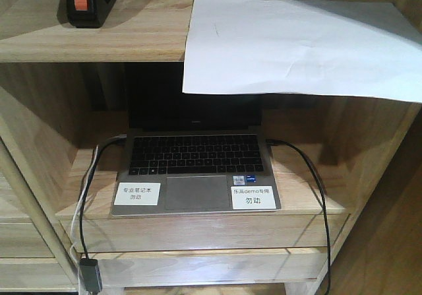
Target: Grab stapler and paper to desk for stapling
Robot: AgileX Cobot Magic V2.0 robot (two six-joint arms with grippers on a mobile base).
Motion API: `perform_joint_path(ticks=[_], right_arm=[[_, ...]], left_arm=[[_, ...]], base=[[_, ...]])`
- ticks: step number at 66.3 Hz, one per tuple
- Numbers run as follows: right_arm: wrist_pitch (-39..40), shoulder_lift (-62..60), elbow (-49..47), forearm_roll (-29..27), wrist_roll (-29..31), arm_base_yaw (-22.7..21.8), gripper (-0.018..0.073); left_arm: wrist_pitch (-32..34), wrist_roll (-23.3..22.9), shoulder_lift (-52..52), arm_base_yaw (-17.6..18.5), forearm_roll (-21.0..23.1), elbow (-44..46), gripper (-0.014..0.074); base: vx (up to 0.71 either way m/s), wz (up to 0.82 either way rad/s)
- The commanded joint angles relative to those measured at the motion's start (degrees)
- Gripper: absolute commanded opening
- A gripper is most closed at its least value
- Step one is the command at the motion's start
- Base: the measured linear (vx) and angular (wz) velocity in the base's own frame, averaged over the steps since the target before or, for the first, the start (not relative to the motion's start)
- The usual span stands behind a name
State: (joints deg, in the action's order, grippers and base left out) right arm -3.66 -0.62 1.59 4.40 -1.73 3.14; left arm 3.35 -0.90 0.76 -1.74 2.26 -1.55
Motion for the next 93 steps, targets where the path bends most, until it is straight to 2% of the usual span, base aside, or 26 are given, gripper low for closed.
perform_joint_path(ticks=[1,5,11,18,28,42,73,83,93], right_arm=[[4.36,-0.79,0.22,0.25,0.11,-0.22,-0.0009],[4.36,-0.79,0.22,0.25,0.11,-0.22,-0.0009],[4.36,-0.79,0.22,0.25,0.11,-0.22,-0.0009],[4.36,-0.79,0.22,0.25,0.11,-0.22,-0.0009],[4.36,-0.79,0.22,0.25,0.11,-0.22,-0.0009],[4.39,-0.79,0.22,0.25,0.11,-0.27,-0.0009],[4.39,-0.79,0.22,0.25,0.11,-0.27,-0.0009],[4.39,-0.79,0.22,0.25,0.11,-0.27,-0.0009],[4.39,-0.79,0.22,0.25,0.11,-0.27,-0.0009]], left_arm=[[12.01,-0.55,0.82,0.33,0.16,-0.69,-0.0007],[14.67,-0.55,0.82,0.33,0.16,1.21,-0.0007],[12.11,-0.55,0.64,0.33,0.16,6.42,-0.0007],[6.96,0.25,-1.02,0.33,0.04,14.01,-0.0007],[-2.08,2.08,-8.47,0.33,0.12,24.56,-0.0007],[-14.76,2.03,-19.18,0.33,0.12,33.33,-0.0007],[-14.2,2.03,-22.06,0.33,0.12,33.69,0.0017],[-14.2,2.03,-22.06,0.33,0.12,33.69,0.0104],[-13.69,2.03,-22.06,0.33,0.12,33.69,0.0279]], base=[[0.0,0.0],[0.0,0.0],[0.0,0.0],[0.0,0.0],[0.0,0.0],[0.0,0.0],[0.0,0.0],[0.0,0.0],[0.0,0.0]])
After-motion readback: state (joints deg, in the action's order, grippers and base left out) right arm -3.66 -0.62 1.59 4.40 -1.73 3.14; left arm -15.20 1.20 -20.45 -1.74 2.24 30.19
